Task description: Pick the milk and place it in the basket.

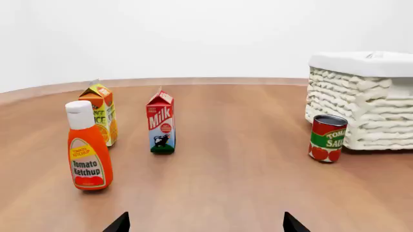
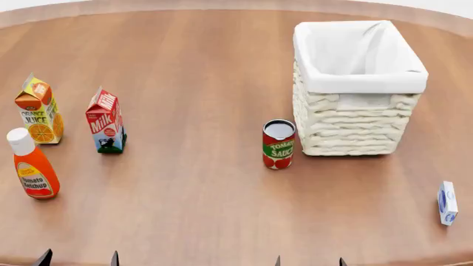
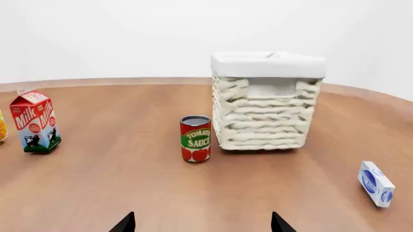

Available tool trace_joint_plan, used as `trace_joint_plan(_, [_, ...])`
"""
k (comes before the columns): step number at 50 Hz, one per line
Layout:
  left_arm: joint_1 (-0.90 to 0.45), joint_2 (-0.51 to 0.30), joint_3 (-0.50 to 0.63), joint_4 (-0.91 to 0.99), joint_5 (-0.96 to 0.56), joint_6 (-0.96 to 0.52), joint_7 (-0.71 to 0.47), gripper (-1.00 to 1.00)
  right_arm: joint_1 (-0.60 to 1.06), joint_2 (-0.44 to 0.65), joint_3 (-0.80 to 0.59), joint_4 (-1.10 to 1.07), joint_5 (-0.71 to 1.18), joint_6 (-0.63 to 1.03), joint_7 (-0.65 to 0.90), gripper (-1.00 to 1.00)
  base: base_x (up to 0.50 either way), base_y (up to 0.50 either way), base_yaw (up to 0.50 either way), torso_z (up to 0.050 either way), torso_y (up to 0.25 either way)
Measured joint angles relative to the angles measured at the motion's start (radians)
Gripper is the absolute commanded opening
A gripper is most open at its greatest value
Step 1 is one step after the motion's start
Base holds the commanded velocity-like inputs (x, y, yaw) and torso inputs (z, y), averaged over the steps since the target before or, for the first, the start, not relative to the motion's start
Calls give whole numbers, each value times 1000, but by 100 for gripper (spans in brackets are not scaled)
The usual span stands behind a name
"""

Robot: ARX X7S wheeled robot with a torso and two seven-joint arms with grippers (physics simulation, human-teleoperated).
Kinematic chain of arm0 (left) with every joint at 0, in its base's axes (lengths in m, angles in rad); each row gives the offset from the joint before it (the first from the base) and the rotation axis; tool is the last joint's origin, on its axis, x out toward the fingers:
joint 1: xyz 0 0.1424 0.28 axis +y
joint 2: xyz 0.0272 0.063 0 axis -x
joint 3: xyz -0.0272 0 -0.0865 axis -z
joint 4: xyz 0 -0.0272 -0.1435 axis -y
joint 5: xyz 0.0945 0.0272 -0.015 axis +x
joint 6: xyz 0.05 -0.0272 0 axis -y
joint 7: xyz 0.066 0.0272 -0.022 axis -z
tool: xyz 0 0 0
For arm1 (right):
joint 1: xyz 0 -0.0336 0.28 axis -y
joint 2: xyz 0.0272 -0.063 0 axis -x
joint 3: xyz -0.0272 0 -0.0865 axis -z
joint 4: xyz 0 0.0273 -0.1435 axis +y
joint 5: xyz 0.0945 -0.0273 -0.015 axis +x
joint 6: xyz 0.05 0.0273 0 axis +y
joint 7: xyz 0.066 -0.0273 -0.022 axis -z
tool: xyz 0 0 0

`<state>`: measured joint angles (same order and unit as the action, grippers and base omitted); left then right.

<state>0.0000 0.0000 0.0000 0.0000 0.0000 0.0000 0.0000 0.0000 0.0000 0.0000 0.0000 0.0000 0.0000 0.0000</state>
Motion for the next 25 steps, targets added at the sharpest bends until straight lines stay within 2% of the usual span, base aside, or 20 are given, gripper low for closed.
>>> trace_joint_plan(16, [-25, -34, 26, -6, -30, -32, -45, 100, -3, 27, -34, -13, 26, 1, 66, 100, 0, 6, 0, 0, 0])
trace_joint_plan(25, [-33, -49, 46, -21, -38, -31, -70, 100, 3, 43, -51, -13, 29, 12, 117, 100, 0, 500, 0, 0, 0])
